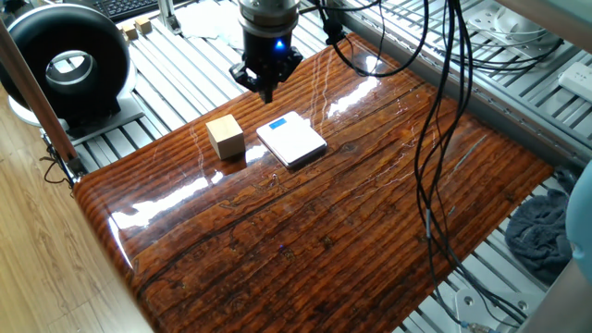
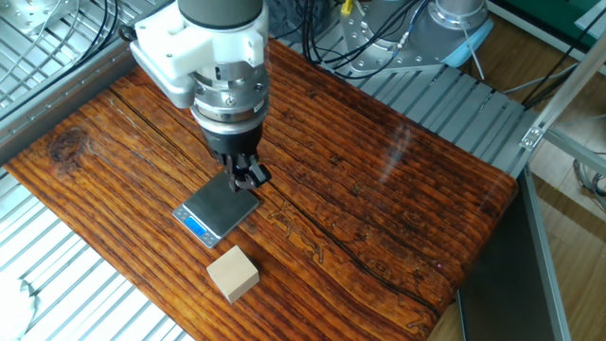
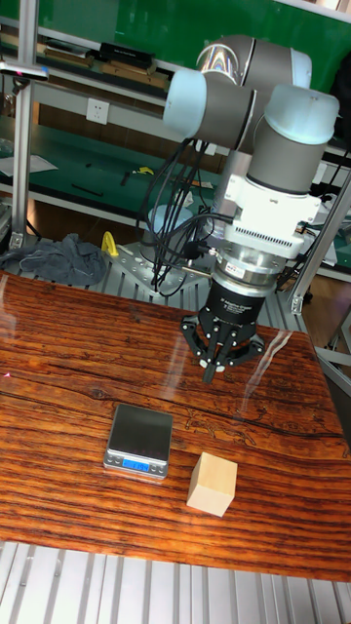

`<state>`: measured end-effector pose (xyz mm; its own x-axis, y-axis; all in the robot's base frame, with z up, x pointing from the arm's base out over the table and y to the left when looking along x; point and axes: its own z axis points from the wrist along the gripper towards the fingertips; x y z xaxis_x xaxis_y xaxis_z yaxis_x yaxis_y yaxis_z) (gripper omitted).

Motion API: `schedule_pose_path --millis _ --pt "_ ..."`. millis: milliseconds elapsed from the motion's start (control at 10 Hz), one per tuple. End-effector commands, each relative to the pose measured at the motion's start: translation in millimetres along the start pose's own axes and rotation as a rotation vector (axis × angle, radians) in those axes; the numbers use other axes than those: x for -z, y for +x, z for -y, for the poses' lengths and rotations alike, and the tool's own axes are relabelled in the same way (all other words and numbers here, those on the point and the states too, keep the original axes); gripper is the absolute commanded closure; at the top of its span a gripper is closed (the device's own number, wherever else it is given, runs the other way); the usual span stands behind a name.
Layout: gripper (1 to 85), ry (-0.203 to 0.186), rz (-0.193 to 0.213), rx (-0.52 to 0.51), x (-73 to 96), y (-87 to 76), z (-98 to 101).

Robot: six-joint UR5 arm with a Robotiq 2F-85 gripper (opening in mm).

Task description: Place the block on the scale

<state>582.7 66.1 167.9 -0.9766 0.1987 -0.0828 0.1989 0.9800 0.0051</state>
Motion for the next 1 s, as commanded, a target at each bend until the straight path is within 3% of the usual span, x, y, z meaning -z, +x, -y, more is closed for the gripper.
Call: schedule_pose_path --millis 0,100,300,400,600,900 --pt "84.7 0.026 -0.058 0.077 2.0 15.0 7.6" --pt "84.7 0.008 -0.065 0.134 2.0 16.8 3.5" --pt "84.7 0.016 -0.067 0.373 2.1 16.5 7.6" --pt "84.7 -0.018 -0.07 0.419 2.1 18.6 -0.5" --pt "84.7 -0.085 -0.036 0.384 2.6 13.4 -19.5" --pt "84.7 -0.102 -0.045 0.267 3.1 15.3 -24.4"
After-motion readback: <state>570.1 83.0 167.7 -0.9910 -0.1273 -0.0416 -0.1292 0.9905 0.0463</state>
